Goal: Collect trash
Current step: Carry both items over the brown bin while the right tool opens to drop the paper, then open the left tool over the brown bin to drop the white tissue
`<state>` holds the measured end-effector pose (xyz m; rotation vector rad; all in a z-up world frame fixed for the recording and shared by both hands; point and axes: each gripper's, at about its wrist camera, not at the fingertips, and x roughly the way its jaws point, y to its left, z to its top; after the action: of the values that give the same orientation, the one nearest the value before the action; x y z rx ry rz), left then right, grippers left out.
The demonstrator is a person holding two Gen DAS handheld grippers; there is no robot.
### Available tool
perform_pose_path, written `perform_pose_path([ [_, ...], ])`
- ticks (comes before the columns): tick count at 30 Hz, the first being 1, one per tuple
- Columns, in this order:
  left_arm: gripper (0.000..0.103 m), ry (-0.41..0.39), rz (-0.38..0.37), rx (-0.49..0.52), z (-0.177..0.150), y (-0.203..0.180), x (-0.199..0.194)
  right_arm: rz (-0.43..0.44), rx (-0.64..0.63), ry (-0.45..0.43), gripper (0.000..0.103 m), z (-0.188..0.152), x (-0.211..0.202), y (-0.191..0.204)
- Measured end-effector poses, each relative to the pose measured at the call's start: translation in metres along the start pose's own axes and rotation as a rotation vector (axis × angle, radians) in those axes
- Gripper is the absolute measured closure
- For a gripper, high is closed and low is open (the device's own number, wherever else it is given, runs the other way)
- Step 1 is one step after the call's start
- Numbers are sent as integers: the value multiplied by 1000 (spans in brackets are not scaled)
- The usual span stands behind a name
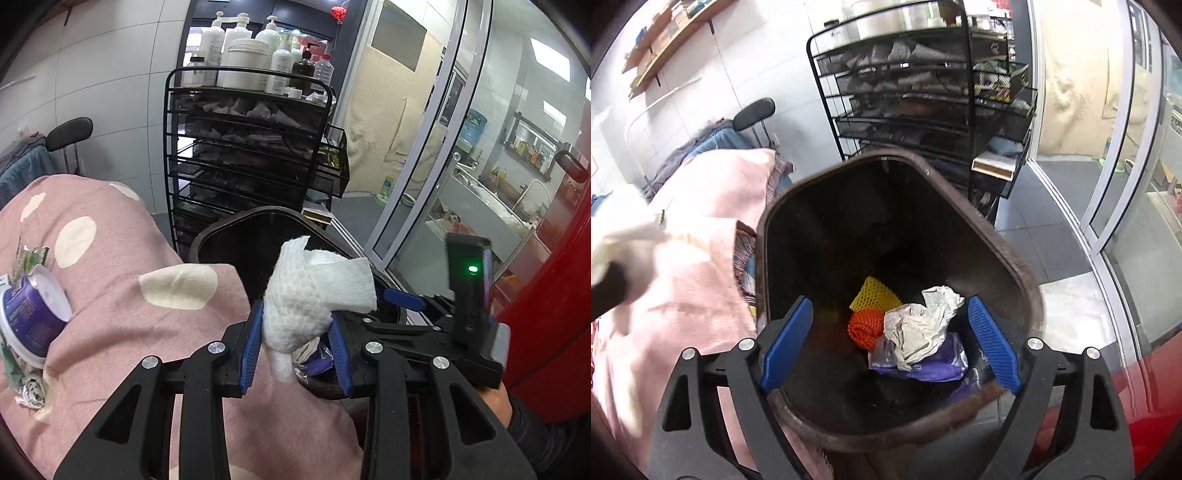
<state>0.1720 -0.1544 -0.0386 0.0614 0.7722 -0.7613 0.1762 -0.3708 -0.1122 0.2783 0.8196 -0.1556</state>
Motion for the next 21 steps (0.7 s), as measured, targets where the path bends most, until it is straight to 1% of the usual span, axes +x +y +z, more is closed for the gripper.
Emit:
perform_pose_path([
  [3,69,27,-14,4,4,-3,12,0,12,-17,16,-1,-12,-4],
  [6,69,55,-10,10,8,-7,27,-10,19,-31,16,-3,-20,-9],
  [10,69,86,-31,-17,13,-7,41,-9,41,-41,15,-8,-32,-17],
  [14,69,110,-20,17,17,-16,56,-13,51,-45,15,-13,-41,-21],
  [18,68,139,-35,17,20,-19,69,-23,54,-49,15,-17,-47,-25],
  [21,67,153,-27,31,20,-23,77,-25,57,-47,14,-21,-49,-27],
])
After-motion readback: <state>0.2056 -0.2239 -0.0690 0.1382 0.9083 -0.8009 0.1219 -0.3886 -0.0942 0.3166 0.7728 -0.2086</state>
